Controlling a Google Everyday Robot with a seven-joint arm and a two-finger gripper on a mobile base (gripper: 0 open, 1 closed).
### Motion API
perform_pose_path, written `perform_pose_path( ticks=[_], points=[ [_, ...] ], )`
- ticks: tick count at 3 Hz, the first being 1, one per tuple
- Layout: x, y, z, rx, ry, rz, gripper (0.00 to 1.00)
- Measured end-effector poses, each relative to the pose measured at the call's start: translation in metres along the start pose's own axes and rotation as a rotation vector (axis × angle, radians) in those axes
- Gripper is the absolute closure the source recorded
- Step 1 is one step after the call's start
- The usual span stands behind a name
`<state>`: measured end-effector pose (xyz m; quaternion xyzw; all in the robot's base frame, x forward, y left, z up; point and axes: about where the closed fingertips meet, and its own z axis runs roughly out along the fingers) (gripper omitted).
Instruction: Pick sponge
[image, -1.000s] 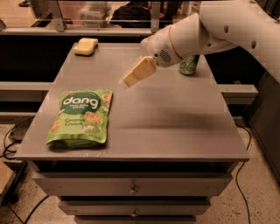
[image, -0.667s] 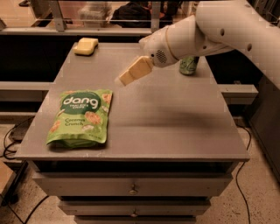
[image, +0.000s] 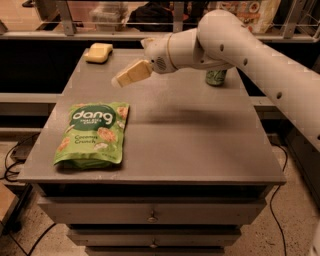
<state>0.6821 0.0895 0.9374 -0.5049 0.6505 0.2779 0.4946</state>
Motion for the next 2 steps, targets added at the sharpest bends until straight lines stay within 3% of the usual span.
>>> perform_pose_path(
  ticks=[2],
  points=[
    [0.01, -0.053, 0.065, 0.075, -0.091, 0.015, 0.0]
  ],
)
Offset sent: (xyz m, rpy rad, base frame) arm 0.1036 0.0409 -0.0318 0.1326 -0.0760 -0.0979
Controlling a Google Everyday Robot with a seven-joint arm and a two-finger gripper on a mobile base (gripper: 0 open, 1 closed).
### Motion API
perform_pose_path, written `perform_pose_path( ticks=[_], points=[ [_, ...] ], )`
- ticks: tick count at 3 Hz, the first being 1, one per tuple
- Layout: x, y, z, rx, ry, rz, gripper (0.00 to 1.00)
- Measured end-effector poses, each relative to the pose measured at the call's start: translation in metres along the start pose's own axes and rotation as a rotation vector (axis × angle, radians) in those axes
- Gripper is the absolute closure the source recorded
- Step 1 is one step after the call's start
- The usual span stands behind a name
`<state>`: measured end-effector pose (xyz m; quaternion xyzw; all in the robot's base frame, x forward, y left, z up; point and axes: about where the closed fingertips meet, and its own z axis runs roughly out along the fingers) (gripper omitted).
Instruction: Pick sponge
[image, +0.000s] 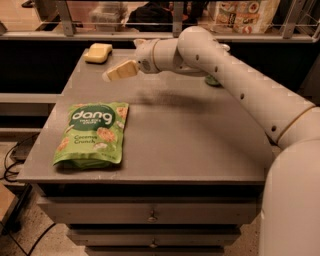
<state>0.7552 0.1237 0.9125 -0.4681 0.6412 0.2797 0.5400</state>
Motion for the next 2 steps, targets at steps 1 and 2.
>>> perform_pose_path(
  ticks=[1, 2],
  points=[
    [0.0094, -0.0322, 0.0309, 0.048, -0.048, 0.033, 0.0],
    [0.0094, -0.0321, 0.0311, 0.048, -0.048, 0.033, 0.0]
  ],
)
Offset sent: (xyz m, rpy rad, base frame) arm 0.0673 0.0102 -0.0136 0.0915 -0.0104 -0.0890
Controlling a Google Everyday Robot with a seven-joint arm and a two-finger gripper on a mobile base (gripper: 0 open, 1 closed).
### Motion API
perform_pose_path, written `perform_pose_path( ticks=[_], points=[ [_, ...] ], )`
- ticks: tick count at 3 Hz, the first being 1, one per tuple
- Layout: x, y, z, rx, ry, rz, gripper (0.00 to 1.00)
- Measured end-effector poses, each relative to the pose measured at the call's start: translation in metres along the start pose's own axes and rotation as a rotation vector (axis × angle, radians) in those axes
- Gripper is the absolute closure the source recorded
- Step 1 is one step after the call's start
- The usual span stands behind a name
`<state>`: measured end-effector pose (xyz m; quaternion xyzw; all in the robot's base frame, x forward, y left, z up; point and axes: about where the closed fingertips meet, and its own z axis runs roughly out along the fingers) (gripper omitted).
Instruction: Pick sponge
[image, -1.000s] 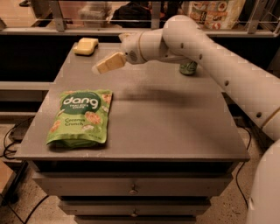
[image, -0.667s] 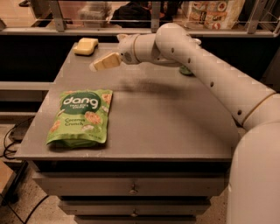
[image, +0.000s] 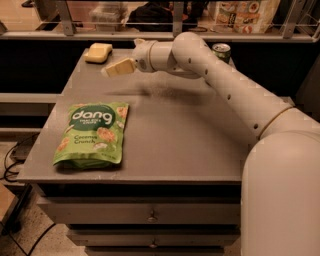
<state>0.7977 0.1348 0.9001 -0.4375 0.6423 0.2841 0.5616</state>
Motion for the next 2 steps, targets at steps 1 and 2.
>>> perform_pose_path(
  ticks=[1, 2],
  points=[
    [0.0, -0.001, 0.012, 0.021, 0.016, 0.004, 0.0],
    [-0.002, -0.003, 0.024, 0.06, 0.037, 0.008, 0.0]
  ],
)
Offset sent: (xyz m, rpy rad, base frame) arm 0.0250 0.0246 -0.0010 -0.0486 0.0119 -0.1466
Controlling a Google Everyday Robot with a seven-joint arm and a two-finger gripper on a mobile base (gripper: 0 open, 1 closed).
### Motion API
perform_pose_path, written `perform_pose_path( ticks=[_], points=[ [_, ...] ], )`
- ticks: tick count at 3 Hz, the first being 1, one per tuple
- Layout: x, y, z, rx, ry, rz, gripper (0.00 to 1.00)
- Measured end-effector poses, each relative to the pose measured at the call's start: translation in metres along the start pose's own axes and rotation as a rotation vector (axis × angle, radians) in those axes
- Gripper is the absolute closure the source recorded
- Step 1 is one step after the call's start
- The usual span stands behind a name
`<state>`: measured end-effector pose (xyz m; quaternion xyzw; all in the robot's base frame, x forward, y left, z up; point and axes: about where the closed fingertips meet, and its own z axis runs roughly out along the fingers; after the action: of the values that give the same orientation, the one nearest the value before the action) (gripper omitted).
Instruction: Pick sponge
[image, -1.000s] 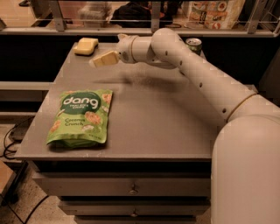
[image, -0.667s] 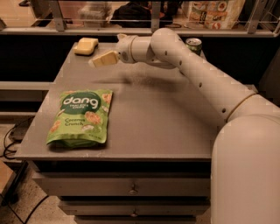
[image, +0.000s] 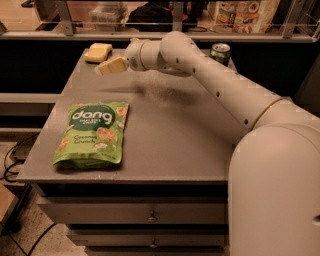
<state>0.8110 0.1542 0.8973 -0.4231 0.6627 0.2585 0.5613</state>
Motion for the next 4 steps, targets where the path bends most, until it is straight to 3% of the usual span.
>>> perform_pose_path(
  ticks=[2, 3, 4],
  points=[
    [0.003, -0.005, 0.025, 0.085, -0.028, 0.093, 0.0],
    [0.0, -0.01, 0.059, 0.08, -0.075, 0.157, 0.0],
    [0.001, -0.01, 0.072, 0.072, -0.063, 0.16, 0.0]
  ],
)
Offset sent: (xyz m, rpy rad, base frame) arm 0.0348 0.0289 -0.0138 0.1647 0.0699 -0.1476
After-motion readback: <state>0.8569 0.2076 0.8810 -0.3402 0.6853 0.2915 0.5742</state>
